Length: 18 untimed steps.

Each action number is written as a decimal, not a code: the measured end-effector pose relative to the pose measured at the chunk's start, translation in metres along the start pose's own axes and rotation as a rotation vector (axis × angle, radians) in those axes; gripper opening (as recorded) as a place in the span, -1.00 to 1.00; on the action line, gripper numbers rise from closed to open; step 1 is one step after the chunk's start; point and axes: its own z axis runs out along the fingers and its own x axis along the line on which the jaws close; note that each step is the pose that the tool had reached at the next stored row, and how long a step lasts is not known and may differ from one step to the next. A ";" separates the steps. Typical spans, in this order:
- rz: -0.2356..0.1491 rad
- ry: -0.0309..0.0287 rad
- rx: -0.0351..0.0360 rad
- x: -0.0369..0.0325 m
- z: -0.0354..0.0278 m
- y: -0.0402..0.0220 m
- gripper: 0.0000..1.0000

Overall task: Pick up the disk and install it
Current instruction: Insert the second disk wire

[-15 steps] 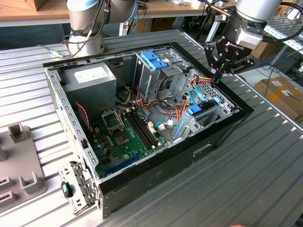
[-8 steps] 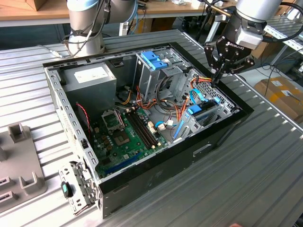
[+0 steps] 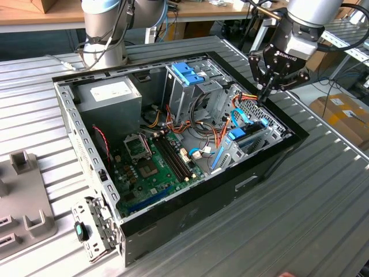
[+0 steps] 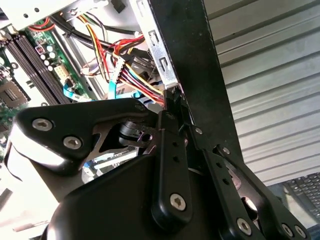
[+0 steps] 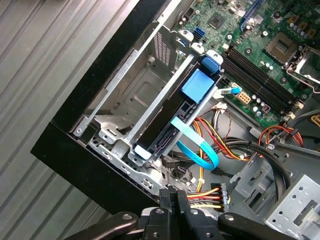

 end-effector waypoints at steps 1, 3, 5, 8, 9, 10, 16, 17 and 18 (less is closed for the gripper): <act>0.010 0.0003 -0.0003 0.0000 0.0001 0.0000 -0.67; 0.042 0.0014 -0.0013 0.0000 0.0002 0.0000 -0.67; 0.067 0.0023 -0.0021 0.0000 0.0004 0.0000 -0.67; 0.101 0.0034 -0.0032 0.0000 0.0005 0.0000 -0.67; 0.103 0.0035 -0.0032 0.0000 0.0006 0.0000 -0.67; 0.103 0.0035 -0.0033 0.0000 0.0006 0.0000 -0.67; 0.104 0.0035 -0.0033 0.0000 0.0006 0.0000 -0.67; 0.113 0.0038 -0.0035 0.0000 0.0006 0.0000 -0.67; 0.123 0.0040 -0.0038 0.0000 0.0007 0.0000 -0.67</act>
